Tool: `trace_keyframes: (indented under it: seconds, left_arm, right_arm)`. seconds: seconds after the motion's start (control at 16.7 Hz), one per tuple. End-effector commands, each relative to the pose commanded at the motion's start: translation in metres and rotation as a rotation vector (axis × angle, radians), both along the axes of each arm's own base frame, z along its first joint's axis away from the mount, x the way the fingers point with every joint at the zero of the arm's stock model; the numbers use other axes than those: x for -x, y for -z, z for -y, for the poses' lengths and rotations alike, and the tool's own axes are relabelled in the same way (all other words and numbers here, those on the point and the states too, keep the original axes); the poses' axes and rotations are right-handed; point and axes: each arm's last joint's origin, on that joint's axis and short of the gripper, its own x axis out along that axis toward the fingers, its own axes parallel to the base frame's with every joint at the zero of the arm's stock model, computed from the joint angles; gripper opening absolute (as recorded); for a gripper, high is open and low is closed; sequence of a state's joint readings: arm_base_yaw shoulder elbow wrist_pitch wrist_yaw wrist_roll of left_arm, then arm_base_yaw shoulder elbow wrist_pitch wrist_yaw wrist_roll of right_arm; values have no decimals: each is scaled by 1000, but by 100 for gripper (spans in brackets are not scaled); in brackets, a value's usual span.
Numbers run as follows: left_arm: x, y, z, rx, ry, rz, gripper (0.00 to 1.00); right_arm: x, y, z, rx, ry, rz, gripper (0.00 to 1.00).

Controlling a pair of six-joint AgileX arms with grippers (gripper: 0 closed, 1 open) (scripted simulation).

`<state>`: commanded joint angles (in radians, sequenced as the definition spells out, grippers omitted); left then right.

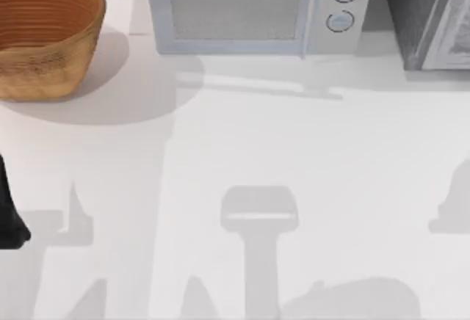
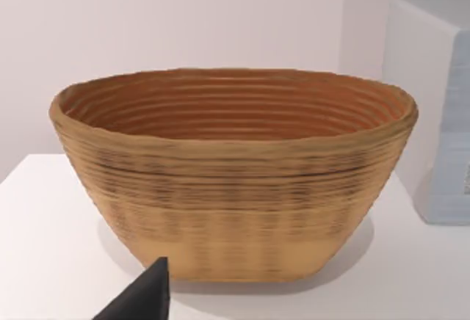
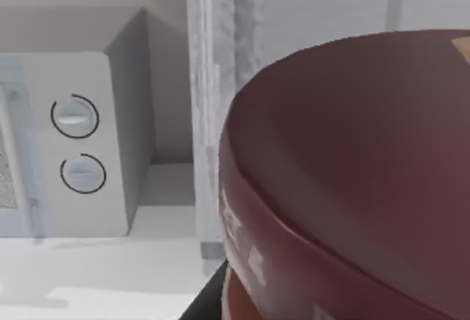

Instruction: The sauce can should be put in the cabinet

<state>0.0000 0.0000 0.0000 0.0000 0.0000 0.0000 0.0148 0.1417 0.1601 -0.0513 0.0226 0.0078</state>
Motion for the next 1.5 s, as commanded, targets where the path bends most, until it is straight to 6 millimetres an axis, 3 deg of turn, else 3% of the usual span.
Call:
trace_keyframes:
  seconds: [0.18,0.42,0.66,0.84,1.14,1.5]
  left_arm:
    - [0,0,0,0,0,0,100]
    - [0,0,0,0,0,0,100]
    - [0,0,0,0,0,0,100]
    - [0,0,0,0,0,0,100]
    - [0,0,0,0,0,0,100]
    - [0,0,0,0,0,0,100]
  right_arm:
    - [-5,-56,-2,-6,5,2,0]
    - [-23,-152,-7,-16,17,27,0]
    - [-57,-238,-16,-24,29,39,0]
    - [-89,-285,-25,-22,31,39,0]
    - [-129,-325,-42,-5,5,35,0]
    - [-139,-332,-47,5,-8,30,0]
